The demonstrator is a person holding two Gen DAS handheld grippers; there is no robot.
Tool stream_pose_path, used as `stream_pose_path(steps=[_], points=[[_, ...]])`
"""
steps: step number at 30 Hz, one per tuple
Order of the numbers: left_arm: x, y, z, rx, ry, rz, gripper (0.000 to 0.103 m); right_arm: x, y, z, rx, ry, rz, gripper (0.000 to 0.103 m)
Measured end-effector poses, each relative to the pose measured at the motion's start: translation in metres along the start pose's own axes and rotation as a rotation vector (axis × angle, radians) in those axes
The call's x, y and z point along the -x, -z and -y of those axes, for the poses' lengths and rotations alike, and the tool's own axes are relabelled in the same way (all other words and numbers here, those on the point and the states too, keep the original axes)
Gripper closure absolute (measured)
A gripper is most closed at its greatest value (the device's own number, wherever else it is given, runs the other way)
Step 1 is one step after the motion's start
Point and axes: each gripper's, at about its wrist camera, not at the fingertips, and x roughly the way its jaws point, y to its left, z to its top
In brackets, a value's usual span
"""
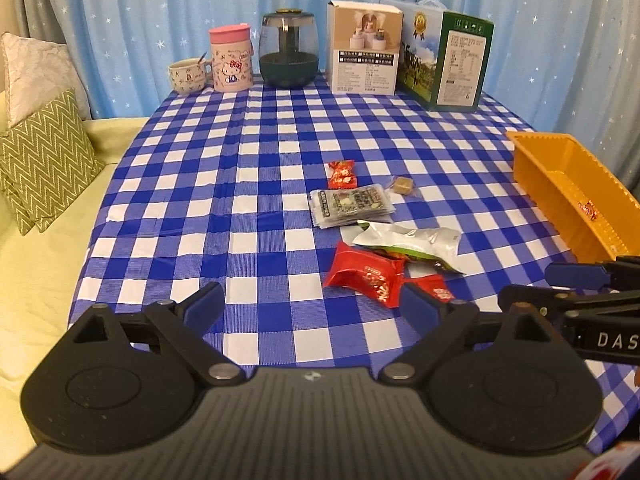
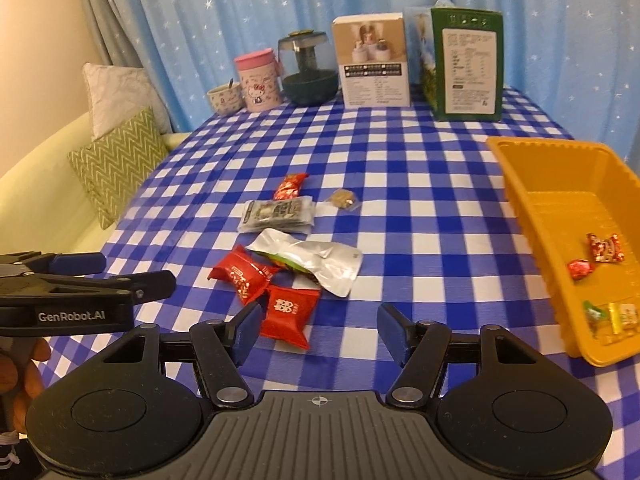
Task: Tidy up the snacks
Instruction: 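Grasp the red HOHO-printed candy with the right tool while the left tool grasps a long red candy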
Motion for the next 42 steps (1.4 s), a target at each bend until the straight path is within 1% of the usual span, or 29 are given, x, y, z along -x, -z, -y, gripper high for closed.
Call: stream_pose_path(steps=[8,13,14,16,21,29,31,35,38,42], points=[[-0.023,0.001,-0.006,-0.017,0.015,-0.019,0.010,-0.025,-0.002,-0.005,-0.007,-0.004,-0.009,0.039],[-0.033,0.003,-0.012,0.002,0.028,-0.028,0.010,-0.040,0.000,-0.010,-0.001,-0.011,-0.021,0.040],[-0.034,0.003,-0.013,0.003,0.023,-0.030,0.010,-0.043,0.001,-0.012,0.005,-0.011,-0.023,0.041],[-0.038,0.004,-0.016,0.009,0.029,-0.034,0.010,-0.050,0.002,-0.014,0.015,-0.010,-0.031,0.051],[-0.042,0.005,-0.021,0.009,0.019,-0.040,0.010,-0.067,0.002,-0.018,0.031,-0.009,-0.057,0.060],[-0.044,0.006,-0.030,0.022,0.023,-0.038,0.010,-0.086,0.001,-0.020,0.041,-0.011,-0.094,0.066],[-0.045,0.006,-0.029,0.018,0.025,-0.039,0.010,-0.087,0.001,-0.020,0.041,-0.007,-0.094,0.075],[-0.049,0.005,-0.024,0.016,0.038,-0.040,0.010,-0.077,0.000,-0.018,0.052,0.007,-0.070,0.076],[-0.052,0.003,-0.018,0.011,0.061,-0.033,0.010,-0.065,0.000,-0.011,0.045,0.023,-0.041,0.076],[-0.060,0.000,-0.003,-0.034,0.092,-0.027,0.010,-0.049,0.001,0.006,0.016,0.054,-0.013,0.076]])
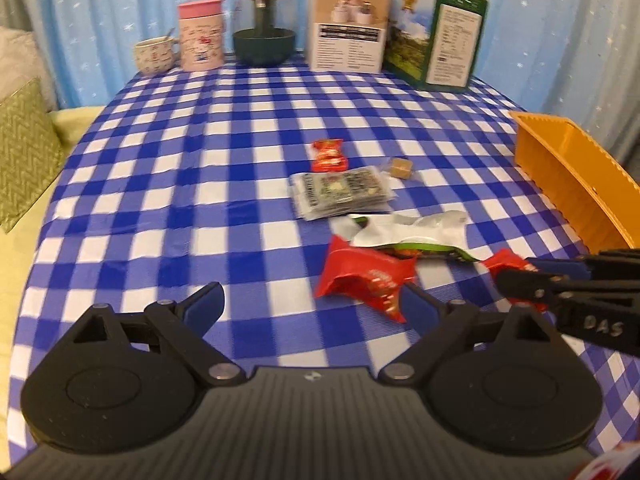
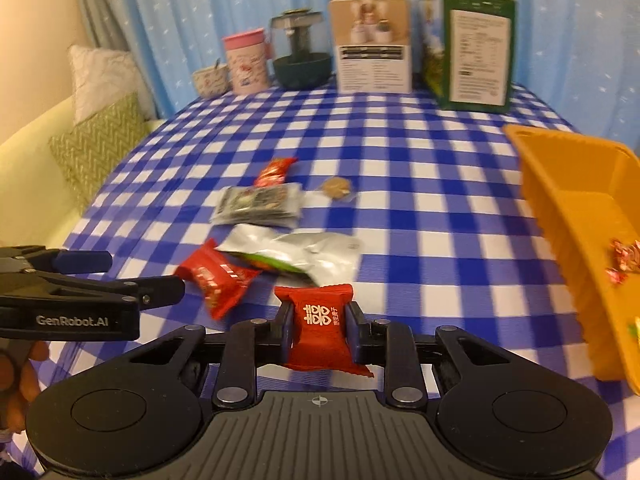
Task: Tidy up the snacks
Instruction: 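Grasp the red HOHO-printed candy with the right tool while the left tool grasps a long red candy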
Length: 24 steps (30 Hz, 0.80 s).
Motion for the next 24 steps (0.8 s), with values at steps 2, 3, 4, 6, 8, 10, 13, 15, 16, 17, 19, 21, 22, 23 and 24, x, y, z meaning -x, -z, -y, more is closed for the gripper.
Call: stream_pose_path(steps=[2,3,4,6,8,10,13,15,16,17,19,21,22,23,24], points=[[-0.007,-0.002,0.009,-0.042,0.013,-0.004,0.010,0.005,0.000,0.007,-0.014,0.014,0.006,0.076],[-0.010,-0.003,0.014,-0.068,0.016,-0.007,0.010,0.006,0.000,0.011,-0.019,0.020,0.007,0.076],[-0.014,-0.003,0.018,-0.093,0.017,-0.008,0.010,0.008,0.001,0.014,-0.025,0.024,0.007,0.076],[-0.022,-0.005,0.027,-0.139,0.025,-0.020,0.010,0.009,0.001,0.020,-0.036,0.035,0.008,0.076],[-0.030,-0.006,0.033,-0.165,0.027,-0.028,0.012,0.012,0.003,0.027,-0.048,0.041,0.006,0.076],[-0.037,-0.007,0.035,-0.170,0.029,-0.040,0.017,0.013,0.003,0.030,-0.055,0.045,0.005,0.076],[-0.045,-0.010,0.034,-0.155,0.029,-0.057,0.025,0.012,0.004,0.033,-0.063,0.048,0.003,0.076],[-0.046,-0.011,0.032,-0.140,0.034,-0.054,0.032,0.012,0.004,0.034,-0.068,0.045,0.002,0.076],[-0.046,-0.012,0.032,-0.134,0.039,-0.052,0.036,0.012,0.004,0.035,-0.071,0.044,0.002,0.076],[-0.046,-0.012,0.032,-0.133,0.043,-0.055,0.042,0.011,0.005,0.035,-0.073,0.043,0.001,0.076],[-0.047,-0.012,0.034,-0.143,0.043,-0.060,0.045,0.011,0.004,0.036,-0.077,0.042,0.001,0.076],[-0.046,-0.013,0.035,-0.138,0.048,-0.064,0.056,0.011,0.004,0.036,-0.080,0.042,0.001,0.076],[-0.045,-0.012,0.036,-0.131,0.048,-0.064,0.063,0.010,0.004,0.035,-0.081,0.042,0.001,0.076],[-0.044,-0.012,0.037,-0.127,0.044,-0.065,0.067,0.010,0.003,0.035,-0.081,0.041,0.002,0.076],[-0.043,-0.012,0.037,-0.120,0.042,-0.066,0.068,0.011,0.003,0.035,-0.081,0.041,0.003,0.076]])
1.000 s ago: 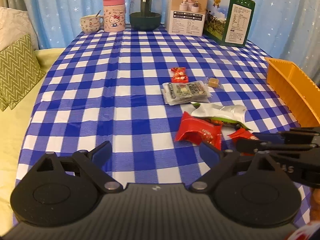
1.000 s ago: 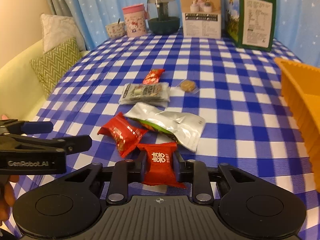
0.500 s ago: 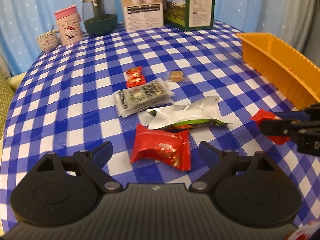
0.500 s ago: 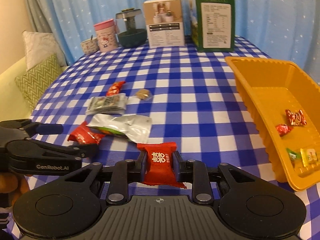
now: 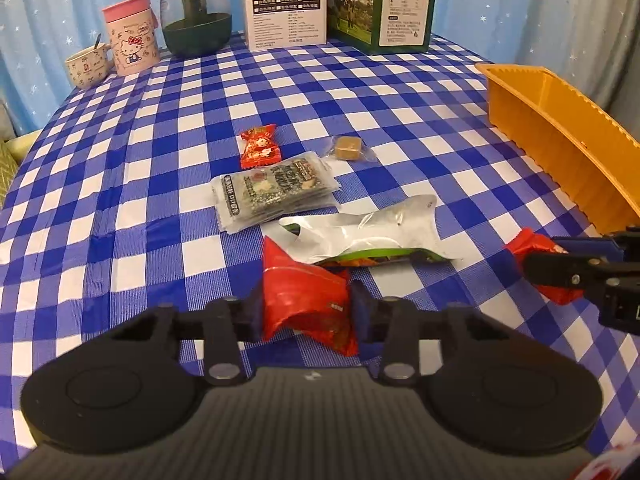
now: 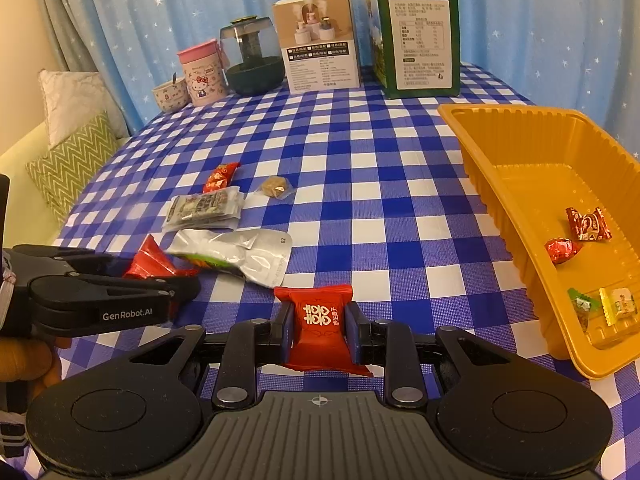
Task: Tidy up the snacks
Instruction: 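Grasp the red HOHO-printed candy with the right tool while the left tool grasps a long red candy, then carry both red candies over the orange tray and open both tools to drop them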
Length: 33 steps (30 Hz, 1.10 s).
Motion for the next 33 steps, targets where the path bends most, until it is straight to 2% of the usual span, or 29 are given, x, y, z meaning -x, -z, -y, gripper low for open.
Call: stream_pose_path(steps=[5,10,33], points=[[0.013,0.004,0.002,0.041,0.004,0.007,0.076,0.004,0.000,0.000,-0.005,0.001,0.008,0.076],[0.032,0.009,0.007,0.082,-0.001,0.025,0.079,0.014,-0.001,0.000,-0.007,-0.004,0.025,0.076],[0.119,0.023,0.069,0.158,0.023,0.085,0.080,0.093,0.012,0.021,-0.022,-0.007,0.105,0.076]])
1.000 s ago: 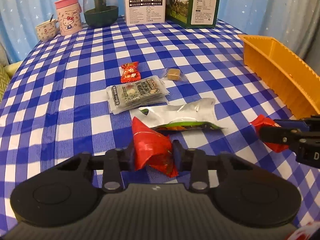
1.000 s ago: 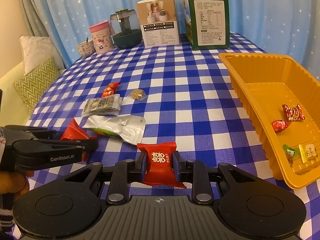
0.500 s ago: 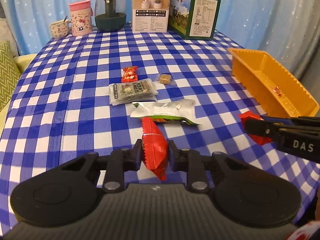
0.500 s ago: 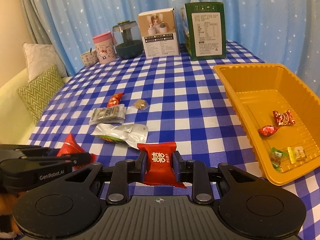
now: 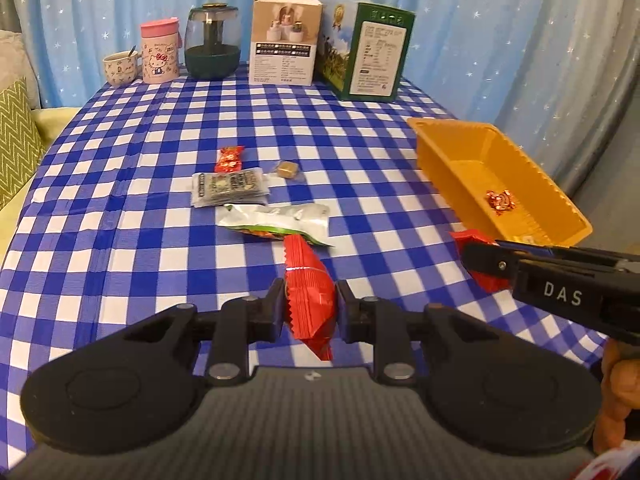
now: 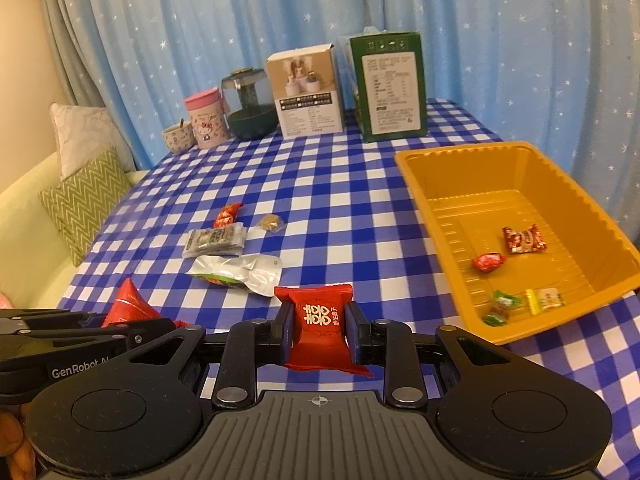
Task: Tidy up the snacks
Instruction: 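Carry both red candies over the orange tray and open both tools to drop them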
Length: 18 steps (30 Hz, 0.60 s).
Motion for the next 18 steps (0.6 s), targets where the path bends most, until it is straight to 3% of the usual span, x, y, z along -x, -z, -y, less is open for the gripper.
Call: stream_pose_path(steps=[18], points=[[0.014,-0.003,0.058,-0.037,0.058,0.021,0.080,0.045,0.000,0.042,-0.041,0.061,0.045,0.076]])
